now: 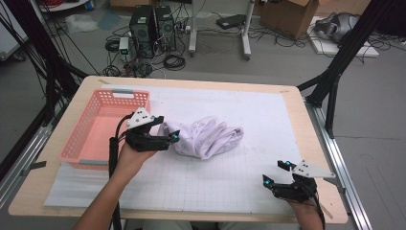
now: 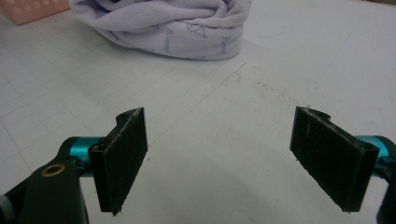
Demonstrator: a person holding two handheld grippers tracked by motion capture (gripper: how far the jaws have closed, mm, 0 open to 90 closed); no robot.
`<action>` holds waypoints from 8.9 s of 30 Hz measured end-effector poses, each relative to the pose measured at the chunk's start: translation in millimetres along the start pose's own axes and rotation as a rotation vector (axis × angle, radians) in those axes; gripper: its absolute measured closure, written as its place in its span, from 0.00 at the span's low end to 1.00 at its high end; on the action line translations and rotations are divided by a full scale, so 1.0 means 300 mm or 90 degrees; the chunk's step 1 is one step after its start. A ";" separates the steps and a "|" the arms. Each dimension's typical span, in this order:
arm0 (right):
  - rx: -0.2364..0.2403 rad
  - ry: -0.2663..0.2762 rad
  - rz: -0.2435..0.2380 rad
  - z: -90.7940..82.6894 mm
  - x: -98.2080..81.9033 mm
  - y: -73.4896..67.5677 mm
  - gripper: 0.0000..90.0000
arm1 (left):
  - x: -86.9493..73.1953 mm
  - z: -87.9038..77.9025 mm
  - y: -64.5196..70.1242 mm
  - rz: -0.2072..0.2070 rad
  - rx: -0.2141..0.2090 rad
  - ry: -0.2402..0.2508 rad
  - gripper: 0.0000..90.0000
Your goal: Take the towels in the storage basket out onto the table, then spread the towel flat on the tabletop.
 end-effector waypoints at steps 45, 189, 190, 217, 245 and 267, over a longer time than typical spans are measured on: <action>0.002 -0.030 -0.017 0.108 0.072 0.004 0.20 | -0.221 0.094 0.079 -0.026 -0.073 0.058 0.28; -0.018 -0.115 -0.047 0.415 0.267 0.013 0.62 | 0.003 0.351 -0.056 -0.062 0.023 -0.006 0.92; -0.040 -0.115 -0.050 0.427 0.276 0.016 0.62 | 0.002 0.351 -0.056 -0.061 0.022 -0.007 0.92; -0.136 -0.051 0.037 0.286 0.373 0.224 0.69 | -0.025 0.301 -0.031 -0.041 -0.027 -0.058 0.43; -0.077 -0.059 -0.010 0.168 0.183 0.115 0.67 | -0.094 0.386 0.178 0.009 -0.210 -0.144 0.82; -0.026 -0.071 -0.028 0.237 0.204 0.052 0.67 | -0.037 0.380 -0.015 -0.160 -0.017 -0.005 0.63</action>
Point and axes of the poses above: each handheld gripper's, and its own axes: z roughly forward along the jaws, x roughly out of its top, y roughly to its right, the point moved 3 cm from there along z, roughly forward along the jaws, and after that the axes turned 11 degrees about -y, right-handed, at the moved point
